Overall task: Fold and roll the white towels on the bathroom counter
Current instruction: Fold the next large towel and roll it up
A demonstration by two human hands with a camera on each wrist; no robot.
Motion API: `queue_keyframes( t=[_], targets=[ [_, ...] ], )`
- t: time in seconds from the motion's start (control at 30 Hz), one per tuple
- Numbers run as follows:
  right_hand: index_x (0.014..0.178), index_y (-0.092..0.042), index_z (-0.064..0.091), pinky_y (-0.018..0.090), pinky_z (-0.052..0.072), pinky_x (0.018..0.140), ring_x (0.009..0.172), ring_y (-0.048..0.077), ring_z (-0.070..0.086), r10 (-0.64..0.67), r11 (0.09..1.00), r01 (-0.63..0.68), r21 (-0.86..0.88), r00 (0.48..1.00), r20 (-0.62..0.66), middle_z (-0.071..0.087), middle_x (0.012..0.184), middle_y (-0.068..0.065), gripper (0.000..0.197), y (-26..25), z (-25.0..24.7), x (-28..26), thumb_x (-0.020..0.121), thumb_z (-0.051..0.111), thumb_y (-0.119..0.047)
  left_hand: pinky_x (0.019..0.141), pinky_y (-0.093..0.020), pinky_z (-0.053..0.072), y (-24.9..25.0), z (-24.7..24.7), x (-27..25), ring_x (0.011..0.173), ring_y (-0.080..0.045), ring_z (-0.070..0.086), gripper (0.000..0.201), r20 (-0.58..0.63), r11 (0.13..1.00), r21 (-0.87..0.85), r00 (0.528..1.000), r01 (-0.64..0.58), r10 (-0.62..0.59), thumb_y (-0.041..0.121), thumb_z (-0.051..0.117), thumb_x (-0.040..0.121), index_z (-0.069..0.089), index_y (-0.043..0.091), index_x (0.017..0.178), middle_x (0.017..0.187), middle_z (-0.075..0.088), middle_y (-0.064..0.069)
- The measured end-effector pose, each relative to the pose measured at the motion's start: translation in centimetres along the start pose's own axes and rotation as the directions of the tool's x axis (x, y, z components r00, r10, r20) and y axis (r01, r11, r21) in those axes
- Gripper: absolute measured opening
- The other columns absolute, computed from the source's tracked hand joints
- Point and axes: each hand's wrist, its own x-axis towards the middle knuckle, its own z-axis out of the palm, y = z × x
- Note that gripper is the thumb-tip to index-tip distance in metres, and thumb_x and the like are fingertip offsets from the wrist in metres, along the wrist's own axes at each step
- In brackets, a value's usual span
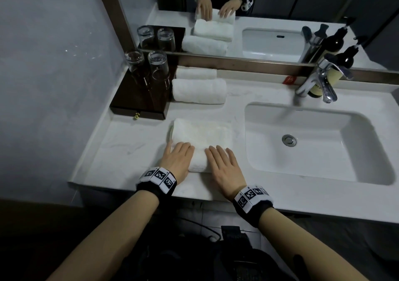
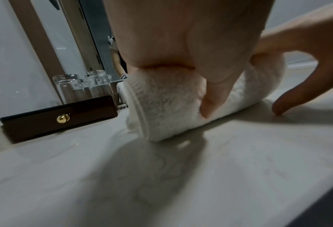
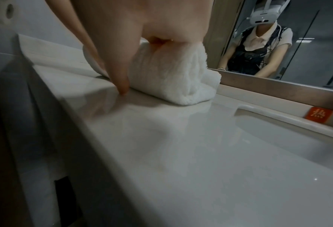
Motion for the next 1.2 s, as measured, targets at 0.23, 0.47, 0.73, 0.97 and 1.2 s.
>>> queue_keyframes(
  t=[0.23, 0.47, 0.73, 0.97, 1.2],
  targets=[
    [0.118, -0.008, 0.062, 0.035, 0.05, 0.092, 0.097, 0.024, 0.064, 0.016, 1.0, -0.016, 0.002, 1.0, -0.023, 0.067, 0.107, 0.003, 0.042, 0.7, -0.9, 2.1, 0.08, 0.044, -0.012, 0.11, -0.047, 0.024, -1.8, -1.0, 1.8, 0.137, -0.025, 0.026, 0.082, 0.202, 0.998, -0.055, 0.979, 0.041, -0.029, 0.047, 0.061, 0.077, 0.017, 0.03, 0.144, 0.147, 0.029, -0.006],
    [0.139, -0.006, 0.031, 0.037, 0.024, 0.107, 0.122, 0.029, 0.045, -0.094, 0.976, 0.044, 0.215, 0.968, 0.231, 0.048, 0.134, 0.009, 0.061, 3.1, -0.2, 4.0, 0.083, 0.05, -0.022, 0.108, -0.053, 0.016, -2.3, -1.5, 3.0, 0.129, -0.031, 0.036, 0.1, 0.234, 0.984, 0.02, 0.956, 0.177, -0.177, 0.065, 0.062, 0.065, 0.013, 0.027, 0.144, 0.14, 0.035, -0.009],
    [0.118, -0.007, 0.041, 0.039, 0.036, 0.089, 0.098, 0.029, 0.058, -0.071, 0.959, 0.013, 0.281, 0.978, 0.198, 0.063, 0.103, 0.008, 0.064, 4.7, 0.4, 6.0, 0.067, 0.057, -0.041, 0.1, -0.036, 0.039, -0.1, -0.6, 1.7, 0.113, -0.021, 0.054, 0.061, -0.127, 0.992, 0.129, 0.992, 0.011, 0.005, 0.012, 0.058, 0.08, 0.041, 0.019, 0.138, 0.128, 0.054, -0.002],
    [0.13, -0.003, 0.049, 0.051, 0.032, 0.107, 0.125, 0.032, 0.048, -0.075, 0.978, 0.071, 0.196, 0.997, 0.012, 0.053, 0.131, 0.014, 0.067, 3.6, 0.3, 4.6, 0.07, 0.068, -0.026, 0.103, -0.035, 0.029, -1.5, -1.6, 4.1, 0.117, -0.024, 0.048, 0.064, 0.041, 0.999, -0.04, 0.999, -0.033, 0.034, 0.017, 0.054, 0.082, 0.029, 0.022, 0.141, 0.127, 0.05, 0.0],
    [0.106, 0.001, 0.066, 0.046, 0.05, 0.091, 0.092, 0.033, 0.065, -0.13, 0.943, 0.196, 0.269, 0.961, -0.244, 0.068, 0.103, 0.015, 0.039, 4.1, 0.5, 6.2, 0.068, 0.074, -0.001, 0.097, -0.033, 0.031, -2.9, -1.8, 5.6, 0.105, -0.025, 0.053, 0.06, 0.027, 0.973, -0.232, 0.999, -0.012, 0.018, 0.026, 0.056, 0.074, 0.036, 0.015, 0.13, 0.111, 0.06, -0.004]
  ],
)
